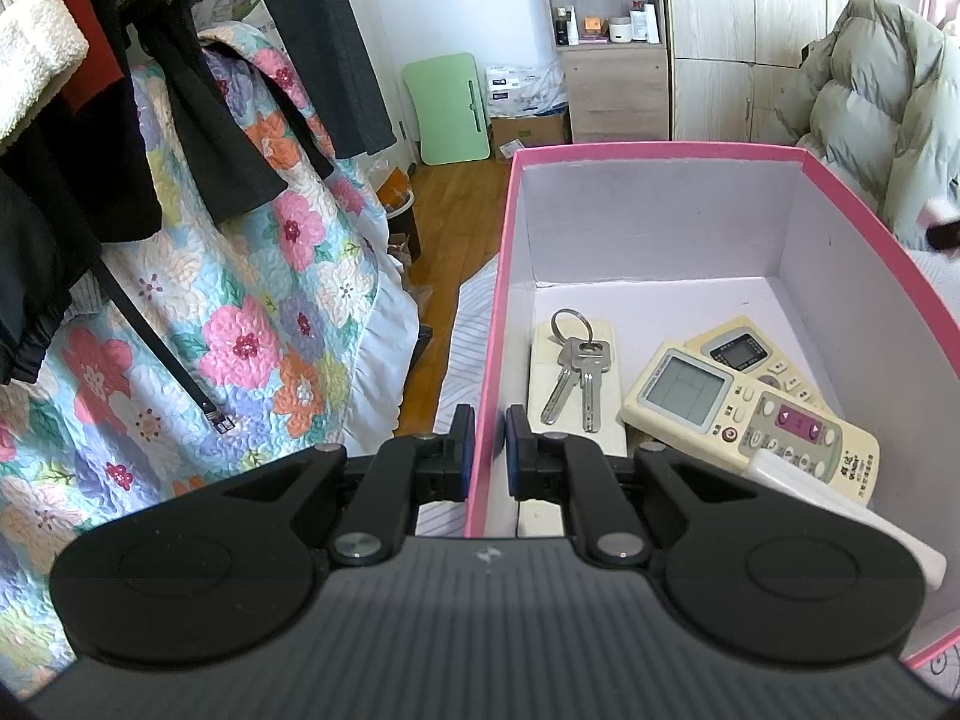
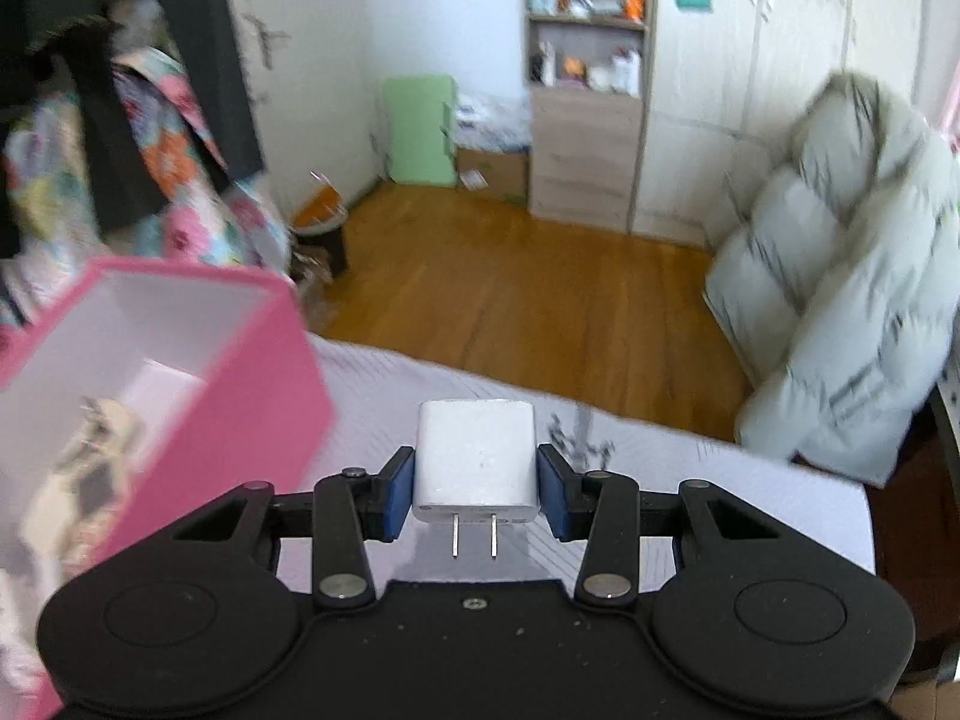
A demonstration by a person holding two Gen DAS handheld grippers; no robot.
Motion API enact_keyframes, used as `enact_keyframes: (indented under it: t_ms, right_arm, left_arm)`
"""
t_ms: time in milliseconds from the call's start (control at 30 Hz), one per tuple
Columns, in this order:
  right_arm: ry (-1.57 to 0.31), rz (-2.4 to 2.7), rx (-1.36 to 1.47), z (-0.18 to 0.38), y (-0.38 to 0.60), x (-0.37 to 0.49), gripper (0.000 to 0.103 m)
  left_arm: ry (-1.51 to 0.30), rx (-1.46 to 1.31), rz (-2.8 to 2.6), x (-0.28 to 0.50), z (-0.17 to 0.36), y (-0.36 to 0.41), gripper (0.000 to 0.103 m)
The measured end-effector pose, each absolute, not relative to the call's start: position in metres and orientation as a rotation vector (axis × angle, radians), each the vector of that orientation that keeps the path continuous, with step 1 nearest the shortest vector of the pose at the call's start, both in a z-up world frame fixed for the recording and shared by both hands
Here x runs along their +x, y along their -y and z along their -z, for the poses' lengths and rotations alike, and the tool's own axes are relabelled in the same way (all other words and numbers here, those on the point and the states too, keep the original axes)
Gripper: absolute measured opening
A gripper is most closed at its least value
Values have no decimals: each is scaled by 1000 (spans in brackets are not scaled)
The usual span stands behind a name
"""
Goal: Organize rigid objects
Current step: 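Grasp the white charger block on the bedspread with the right gripper, then lower the white charger into the pink box and release it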
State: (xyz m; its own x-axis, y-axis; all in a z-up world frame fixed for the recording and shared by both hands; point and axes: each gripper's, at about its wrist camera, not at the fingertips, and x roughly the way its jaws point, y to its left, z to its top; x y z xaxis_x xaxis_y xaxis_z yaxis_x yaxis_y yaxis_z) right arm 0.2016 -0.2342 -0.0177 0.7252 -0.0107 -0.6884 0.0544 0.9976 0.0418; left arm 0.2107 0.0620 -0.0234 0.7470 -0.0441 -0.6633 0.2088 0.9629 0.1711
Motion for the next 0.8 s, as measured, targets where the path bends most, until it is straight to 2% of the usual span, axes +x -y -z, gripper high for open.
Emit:
enact_keyframes:
  t_ms: [433,667,800]
  right_arm:
    - [-650,-309,46,-64,184,150,48]
    - [-706,-457,53,-66,148,173,48]
    - [-833,-475,-7,-52,120,221,48]
  left_arm:
    - [-718,246,145,211,23,-64,9]
    - [-724,255,143,212,23,-63,9]
    - [-724,255,143,213,23,-63,9]
